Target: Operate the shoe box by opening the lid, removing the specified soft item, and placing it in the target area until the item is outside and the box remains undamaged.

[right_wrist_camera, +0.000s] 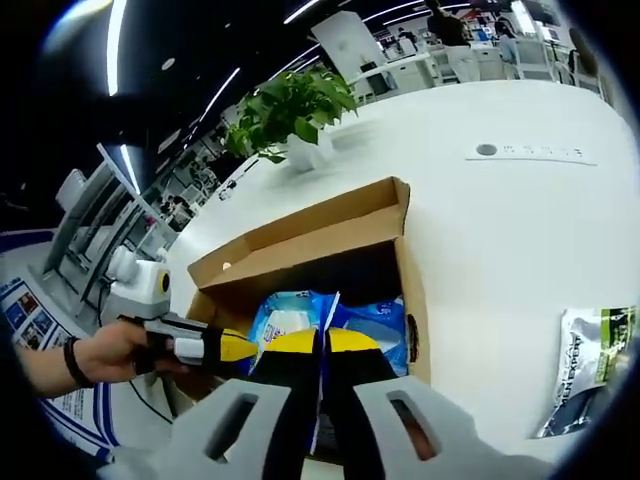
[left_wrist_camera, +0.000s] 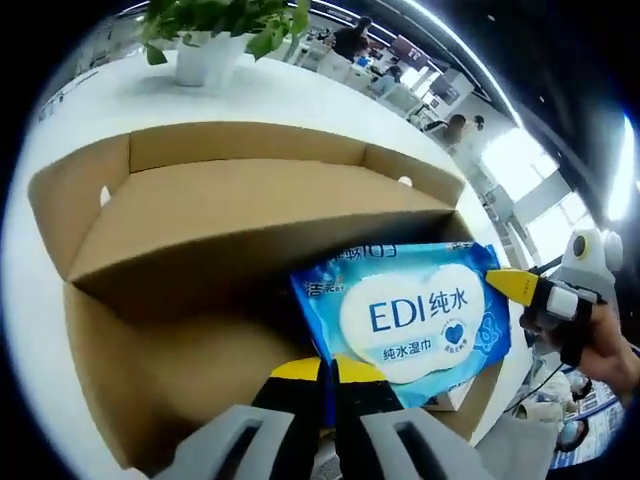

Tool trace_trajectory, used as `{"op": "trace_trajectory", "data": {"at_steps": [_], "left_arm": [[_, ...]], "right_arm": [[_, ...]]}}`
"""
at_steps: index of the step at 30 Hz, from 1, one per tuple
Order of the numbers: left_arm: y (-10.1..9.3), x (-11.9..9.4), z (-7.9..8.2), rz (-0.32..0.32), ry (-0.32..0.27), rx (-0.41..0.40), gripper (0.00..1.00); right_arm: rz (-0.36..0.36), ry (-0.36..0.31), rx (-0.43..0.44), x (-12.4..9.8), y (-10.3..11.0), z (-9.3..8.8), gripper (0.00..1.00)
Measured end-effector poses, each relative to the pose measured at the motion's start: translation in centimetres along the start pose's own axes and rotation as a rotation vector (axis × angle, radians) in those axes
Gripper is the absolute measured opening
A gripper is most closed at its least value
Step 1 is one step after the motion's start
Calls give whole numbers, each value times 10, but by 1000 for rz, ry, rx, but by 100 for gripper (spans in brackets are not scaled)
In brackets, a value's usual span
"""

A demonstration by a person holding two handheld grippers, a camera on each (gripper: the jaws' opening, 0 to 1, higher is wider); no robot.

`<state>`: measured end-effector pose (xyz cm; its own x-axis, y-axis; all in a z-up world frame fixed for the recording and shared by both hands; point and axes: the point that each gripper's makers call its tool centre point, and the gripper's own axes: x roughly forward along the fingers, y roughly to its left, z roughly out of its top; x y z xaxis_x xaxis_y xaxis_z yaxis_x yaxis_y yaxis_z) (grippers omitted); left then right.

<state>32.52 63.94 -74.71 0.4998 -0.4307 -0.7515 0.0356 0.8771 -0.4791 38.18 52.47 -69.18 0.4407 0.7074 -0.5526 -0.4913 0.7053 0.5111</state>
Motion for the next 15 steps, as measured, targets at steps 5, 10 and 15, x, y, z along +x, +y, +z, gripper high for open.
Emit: {"op": "trace_trajectory", "data": {"at_steps": [5, 10, 15], "left_arm": [[0, -7, 4, -9, -43, -20, 1], [-2, -13, 4, -15, -54, -42, 1], [-7, -25, 9, -25, -87, -49, 1]], "right_arm": [[-2, -4, -8, -1, 0, 1, 0], [-1, -10, -7, -3, 2, 3, 0], [9, -26, -3, -7, 6, 7, 0]]}}
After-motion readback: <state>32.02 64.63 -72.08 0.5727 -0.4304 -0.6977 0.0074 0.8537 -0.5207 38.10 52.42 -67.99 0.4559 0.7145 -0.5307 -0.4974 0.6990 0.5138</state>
